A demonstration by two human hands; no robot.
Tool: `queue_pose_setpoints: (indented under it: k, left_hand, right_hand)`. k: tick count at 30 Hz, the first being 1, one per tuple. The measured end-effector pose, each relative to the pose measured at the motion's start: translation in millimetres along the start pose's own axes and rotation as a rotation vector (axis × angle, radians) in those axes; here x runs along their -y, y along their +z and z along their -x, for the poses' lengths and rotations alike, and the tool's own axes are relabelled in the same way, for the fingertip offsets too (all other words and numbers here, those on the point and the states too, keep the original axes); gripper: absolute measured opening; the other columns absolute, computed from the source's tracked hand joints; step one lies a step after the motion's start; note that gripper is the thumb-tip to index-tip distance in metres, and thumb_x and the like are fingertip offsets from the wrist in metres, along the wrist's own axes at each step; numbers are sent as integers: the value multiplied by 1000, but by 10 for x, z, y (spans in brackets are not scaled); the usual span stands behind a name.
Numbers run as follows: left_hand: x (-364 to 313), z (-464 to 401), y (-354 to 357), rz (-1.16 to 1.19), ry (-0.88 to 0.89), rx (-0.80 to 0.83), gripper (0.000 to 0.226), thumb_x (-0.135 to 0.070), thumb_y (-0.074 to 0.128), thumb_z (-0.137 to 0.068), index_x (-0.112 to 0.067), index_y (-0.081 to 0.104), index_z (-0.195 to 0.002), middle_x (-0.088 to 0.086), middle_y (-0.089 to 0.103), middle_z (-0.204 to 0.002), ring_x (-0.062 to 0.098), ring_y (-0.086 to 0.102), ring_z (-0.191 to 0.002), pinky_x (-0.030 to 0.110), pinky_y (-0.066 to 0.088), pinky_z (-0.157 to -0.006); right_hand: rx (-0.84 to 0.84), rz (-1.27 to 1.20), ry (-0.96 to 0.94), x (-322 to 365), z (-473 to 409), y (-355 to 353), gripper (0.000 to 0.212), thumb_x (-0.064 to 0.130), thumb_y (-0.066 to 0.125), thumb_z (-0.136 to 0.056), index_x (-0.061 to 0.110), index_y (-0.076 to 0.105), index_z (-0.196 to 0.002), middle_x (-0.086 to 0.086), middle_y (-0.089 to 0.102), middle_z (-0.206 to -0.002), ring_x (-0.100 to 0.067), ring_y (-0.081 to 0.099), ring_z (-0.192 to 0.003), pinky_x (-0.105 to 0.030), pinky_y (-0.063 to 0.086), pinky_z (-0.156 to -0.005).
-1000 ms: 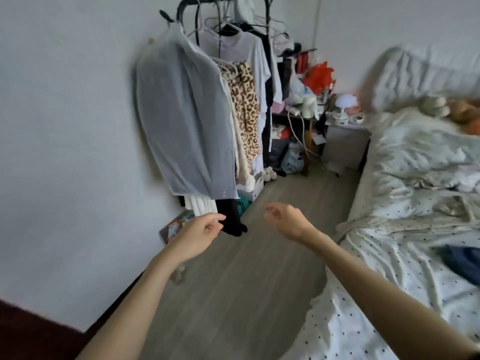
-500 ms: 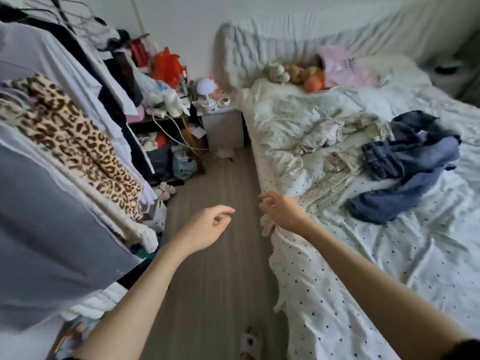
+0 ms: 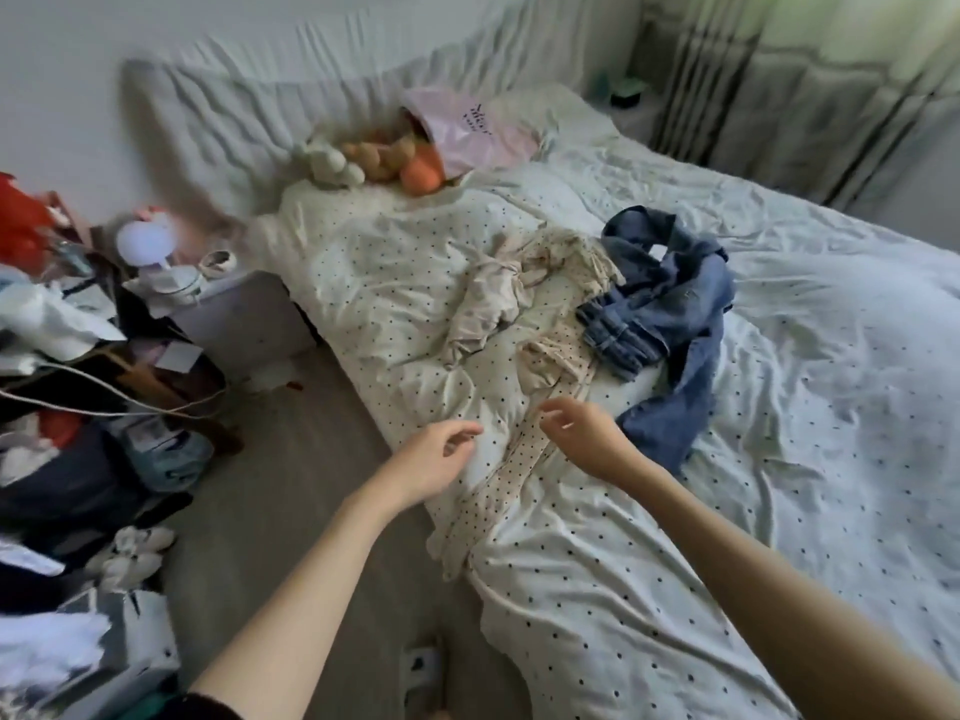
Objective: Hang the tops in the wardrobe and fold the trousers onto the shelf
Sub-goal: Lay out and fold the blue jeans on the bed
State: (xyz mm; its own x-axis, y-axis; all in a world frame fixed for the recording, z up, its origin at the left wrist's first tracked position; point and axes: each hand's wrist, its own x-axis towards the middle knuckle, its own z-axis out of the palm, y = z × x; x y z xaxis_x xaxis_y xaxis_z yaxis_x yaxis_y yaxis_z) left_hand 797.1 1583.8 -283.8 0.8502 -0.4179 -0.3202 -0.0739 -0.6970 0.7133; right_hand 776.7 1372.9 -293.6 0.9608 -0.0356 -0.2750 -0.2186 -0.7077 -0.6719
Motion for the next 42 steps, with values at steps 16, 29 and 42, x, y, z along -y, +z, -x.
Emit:
queue_pose_setpoints:
  k: [16, 29, 42]
  left_hand:
    - [165, -3186, -208, -99, 154, 406, 30, -20, 46, -97, -20, 57, -125, 0, 61, -123, 13, 56, -110, 28, 43, -98]
    - [185, -3862, 104, -95, 211, 435, 32, -9, 47, -95, -18, 57, -125, -1, 60, -122, 9, 55, -112, 14, 38, -92]
    - [-444, -3487, 975, -736, 602, 246, 89, -5, 58, -82, -22, 5, -150, 6, 30, -150, 22, 27, -139, 45, 14, -115]
  right_hand:
    - [-345, 243, 563, -929, -2303, -320, 39, 25, 48, -95, 11, 46, -131, -10, 56, -128, -29, 50, -118, -37, 44, -85]
    - [-739, 190, 688, -1540, -2801, -314, 27, 8, 40, -92, 7, 53, -116, -12, 60, -112, -34, 55, -98, -37, 36, -69]
    - [-1162, -1144, 676, -1164, -1118, -749, 21, 6, 44, -97, 7, 63, -89, -3, 69, -81, -16, 68, -75, -34, 59, -64]
